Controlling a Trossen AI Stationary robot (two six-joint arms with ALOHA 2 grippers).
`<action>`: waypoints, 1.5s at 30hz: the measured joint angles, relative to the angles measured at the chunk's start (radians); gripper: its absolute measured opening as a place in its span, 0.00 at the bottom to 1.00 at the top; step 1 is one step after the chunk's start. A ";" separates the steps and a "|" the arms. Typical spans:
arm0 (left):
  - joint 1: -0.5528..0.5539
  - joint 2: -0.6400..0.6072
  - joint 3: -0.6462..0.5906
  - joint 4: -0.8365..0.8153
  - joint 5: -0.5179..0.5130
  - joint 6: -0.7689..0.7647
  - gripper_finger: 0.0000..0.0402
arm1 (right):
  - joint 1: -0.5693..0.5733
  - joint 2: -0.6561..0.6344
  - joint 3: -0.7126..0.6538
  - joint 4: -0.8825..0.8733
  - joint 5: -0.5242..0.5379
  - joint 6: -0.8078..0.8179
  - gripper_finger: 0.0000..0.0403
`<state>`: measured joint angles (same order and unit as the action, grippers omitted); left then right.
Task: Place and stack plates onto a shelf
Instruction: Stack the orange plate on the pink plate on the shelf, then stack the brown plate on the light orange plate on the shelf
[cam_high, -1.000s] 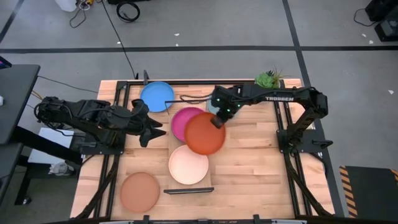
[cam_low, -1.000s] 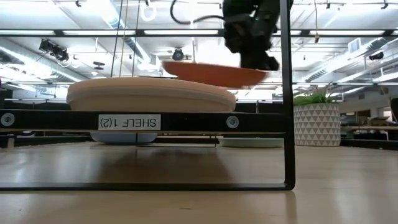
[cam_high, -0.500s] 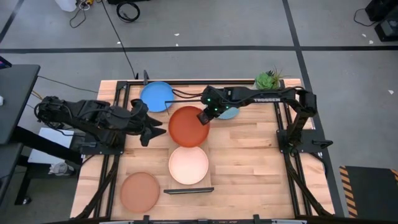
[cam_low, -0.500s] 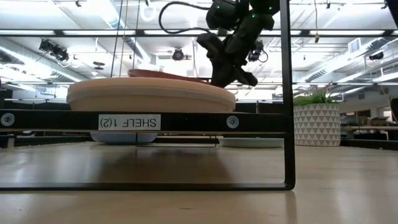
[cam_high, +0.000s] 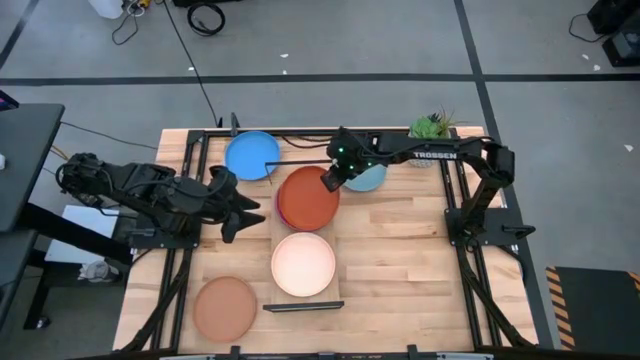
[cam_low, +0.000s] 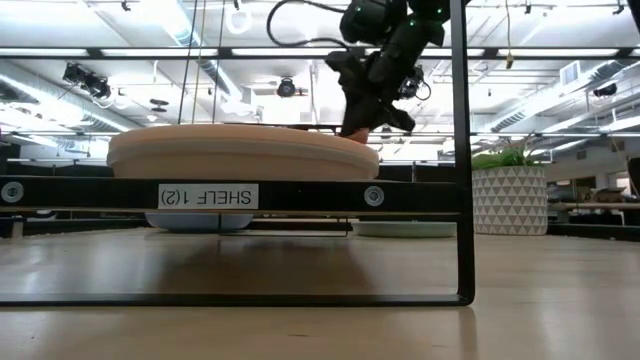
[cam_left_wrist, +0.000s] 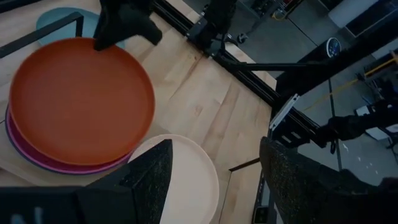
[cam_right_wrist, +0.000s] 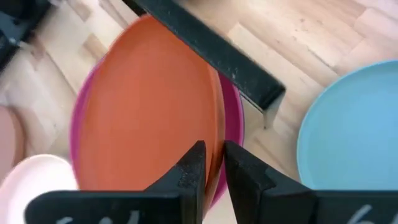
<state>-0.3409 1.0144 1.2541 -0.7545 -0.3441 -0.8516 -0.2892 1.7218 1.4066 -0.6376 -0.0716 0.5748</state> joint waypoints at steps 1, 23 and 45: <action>-0.001 0.000 0.000 -0.002 0.000 0.000 0.62 | 0.000 -0.004 0.000 0.001 -0.004 -0.003 0.16; -0.001 0.000 0.000 -0.006 -0.049 -0.001 0.62 | 0.036 -0.006 0.000 -0.014 -0.063 -0.159 0.27; -0.208 0.073 -0.095 -0.179 0.105 -0.221 0.62 | 0.054 -0.264 0.000 -0.232 -0.070 -0.238 0.35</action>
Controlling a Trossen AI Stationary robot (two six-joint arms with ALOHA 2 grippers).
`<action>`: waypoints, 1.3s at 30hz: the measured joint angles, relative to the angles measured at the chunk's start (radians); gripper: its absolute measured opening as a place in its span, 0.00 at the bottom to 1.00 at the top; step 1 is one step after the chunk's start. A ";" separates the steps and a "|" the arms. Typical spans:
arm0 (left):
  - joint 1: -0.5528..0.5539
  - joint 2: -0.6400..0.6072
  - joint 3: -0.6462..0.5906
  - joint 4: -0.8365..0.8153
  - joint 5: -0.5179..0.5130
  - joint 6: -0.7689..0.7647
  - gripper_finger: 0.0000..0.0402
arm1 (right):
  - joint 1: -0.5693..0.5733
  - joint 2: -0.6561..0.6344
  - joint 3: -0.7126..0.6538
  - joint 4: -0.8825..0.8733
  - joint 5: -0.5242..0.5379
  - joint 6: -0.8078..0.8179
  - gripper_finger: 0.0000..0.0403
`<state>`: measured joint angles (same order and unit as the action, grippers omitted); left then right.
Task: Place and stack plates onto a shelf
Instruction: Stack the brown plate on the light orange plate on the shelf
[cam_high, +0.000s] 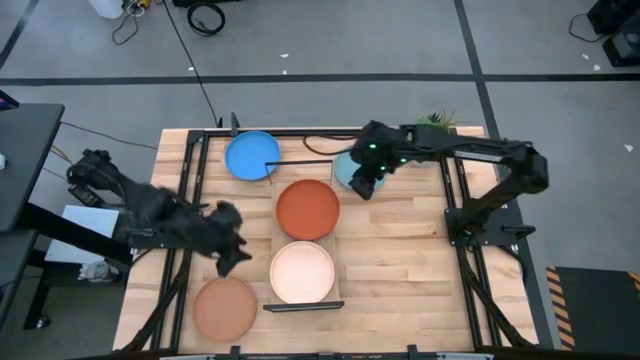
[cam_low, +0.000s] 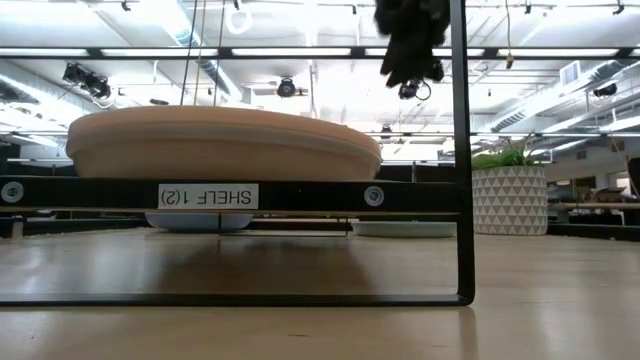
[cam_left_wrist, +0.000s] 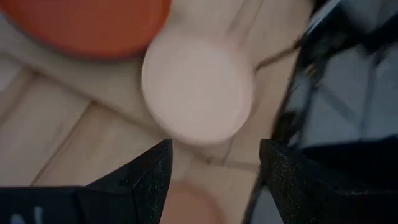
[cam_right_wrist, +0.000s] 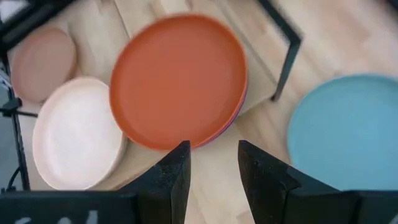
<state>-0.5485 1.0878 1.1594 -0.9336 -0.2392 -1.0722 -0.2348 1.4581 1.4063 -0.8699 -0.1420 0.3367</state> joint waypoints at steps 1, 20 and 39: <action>-0.021 0.012 -0.020 -0.004 0.003 -0.006 0.62 | 0.009 -0.023 0.000 0.000 0.020 0.000 0.35; -0.037 0.173 -0.373 0.245 0.272 0.134 0.57 | 0.151 -0.131 0.000 0.031 0.194 0.046 0.34; -0.038 0.183 -0.560 0.453 0.263 0.325 0.48 | 0.202 -0.119 0.000 0.030 0.212 0.064 0.34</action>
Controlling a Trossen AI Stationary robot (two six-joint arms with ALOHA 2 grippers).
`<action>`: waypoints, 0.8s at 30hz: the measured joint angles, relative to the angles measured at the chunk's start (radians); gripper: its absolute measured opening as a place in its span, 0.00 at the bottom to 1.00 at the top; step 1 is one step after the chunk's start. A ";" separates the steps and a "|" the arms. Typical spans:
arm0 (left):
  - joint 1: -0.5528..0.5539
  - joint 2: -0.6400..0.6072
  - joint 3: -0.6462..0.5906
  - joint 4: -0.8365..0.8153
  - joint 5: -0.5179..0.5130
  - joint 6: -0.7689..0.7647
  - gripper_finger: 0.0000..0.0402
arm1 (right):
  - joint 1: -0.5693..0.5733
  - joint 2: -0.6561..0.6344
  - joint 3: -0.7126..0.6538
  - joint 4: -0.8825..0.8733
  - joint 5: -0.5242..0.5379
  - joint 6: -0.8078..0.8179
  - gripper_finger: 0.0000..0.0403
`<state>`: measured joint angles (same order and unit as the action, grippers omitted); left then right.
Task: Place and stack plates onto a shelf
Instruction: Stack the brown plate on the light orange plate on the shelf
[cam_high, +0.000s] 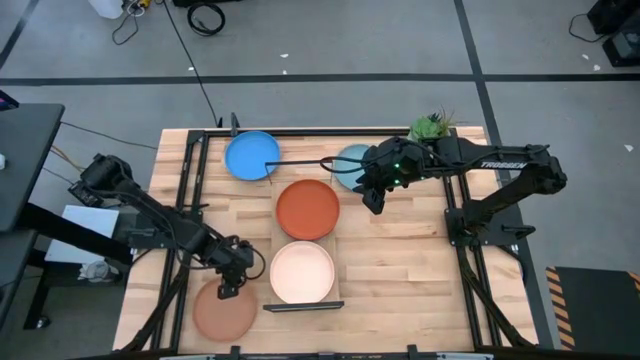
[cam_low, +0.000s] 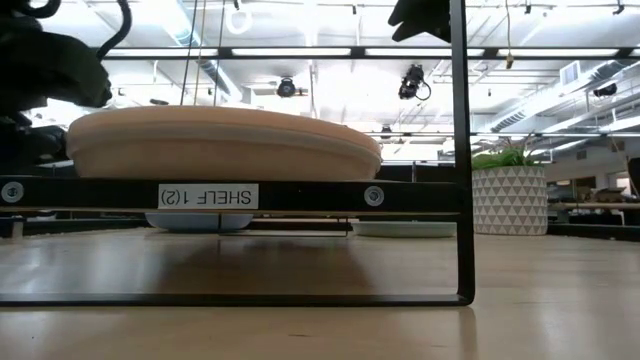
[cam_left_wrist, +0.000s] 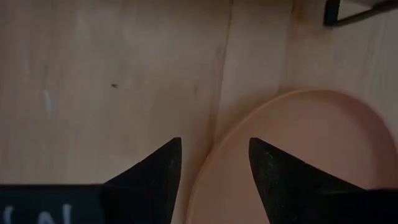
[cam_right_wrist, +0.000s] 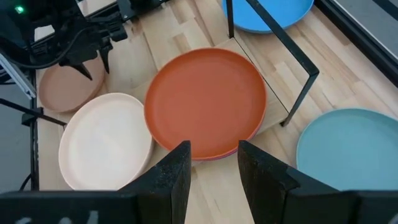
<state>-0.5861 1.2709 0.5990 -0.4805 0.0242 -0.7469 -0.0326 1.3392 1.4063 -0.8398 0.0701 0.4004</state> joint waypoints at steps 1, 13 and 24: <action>-0.005 0.000 -0.002 0.000 -0.001 0.000 0.48 | 0.000 0.000 0.000 0.000 0.000 0.000 0.34; -0.046 0.000 -0.063 -0.003 -0.027 -0.027 0.39 | 0.000 0.000 0.000 0.000 0.019 -0.010 0.34; -0.046 -0.001 -0.082 -0.006 -0.016 -0.015 0.03 | 0.000 0.000 0.000 0.000 0.019 -0.011 0.34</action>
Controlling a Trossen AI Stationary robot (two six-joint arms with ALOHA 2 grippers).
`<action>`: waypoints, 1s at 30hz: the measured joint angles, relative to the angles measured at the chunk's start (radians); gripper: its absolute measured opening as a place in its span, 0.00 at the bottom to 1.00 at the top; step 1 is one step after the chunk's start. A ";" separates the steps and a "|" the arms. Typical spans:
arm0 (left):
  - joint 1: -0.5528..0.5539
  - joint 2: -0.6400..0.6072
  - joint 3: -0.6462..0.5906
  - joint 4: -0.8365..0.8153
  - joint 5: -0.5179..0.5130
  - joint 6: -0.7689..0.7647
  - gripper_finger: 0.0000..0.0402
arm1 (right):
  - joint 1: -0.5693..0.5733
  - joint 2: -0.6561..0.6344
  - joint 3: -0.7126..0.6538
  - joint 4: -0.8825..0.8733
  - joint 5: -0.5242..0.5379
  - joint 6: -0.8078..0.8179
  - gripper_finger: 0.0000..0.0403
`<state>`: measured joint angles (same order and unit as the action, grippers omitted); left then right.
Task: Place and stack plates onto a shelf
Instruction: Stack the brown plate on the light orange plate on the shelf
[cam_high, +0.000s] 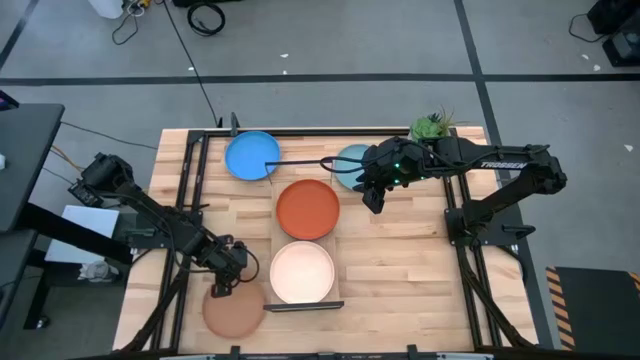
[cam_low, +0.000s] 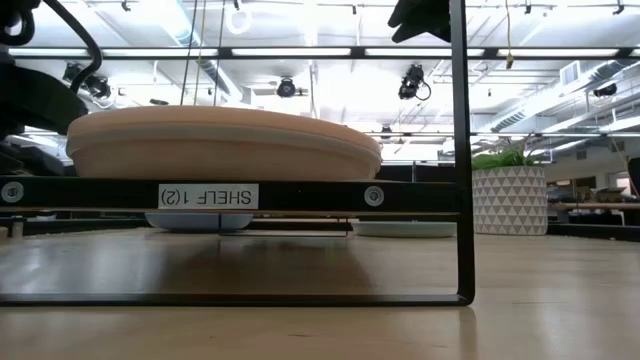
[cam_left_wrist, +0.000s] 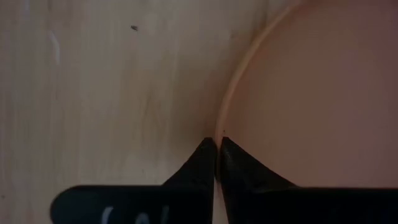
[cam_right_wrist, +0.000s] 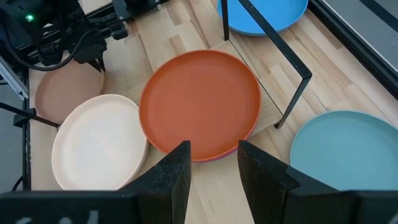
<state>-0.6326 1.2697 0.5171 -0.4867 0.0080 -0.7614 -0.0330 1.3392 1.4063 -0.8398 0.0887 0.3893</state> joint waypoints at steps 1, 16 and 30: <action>0.000 0.000 0.000 0.001 -0.001 0.001 0.04 | 0.000 0.000 0.000 0.000 0.000 0.000 0.34; 0.001 -0.088 0.106 0.002 0.188 0.166 0.03 | 0.000 0.000 0.000 0.000 0.000 -0.019 0.34; 0.001 -0.205 0.336 -0.387 -0.103 0.156 0.05 | 0.000 0.000 0.000 0.000 0.000 -0.026 0.34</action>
<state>-0.6312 1.0645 0.8529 -0.8738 -0.0947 -0.6055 -0.0330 1.3392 1.4063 -0.8394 0.0883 0.3630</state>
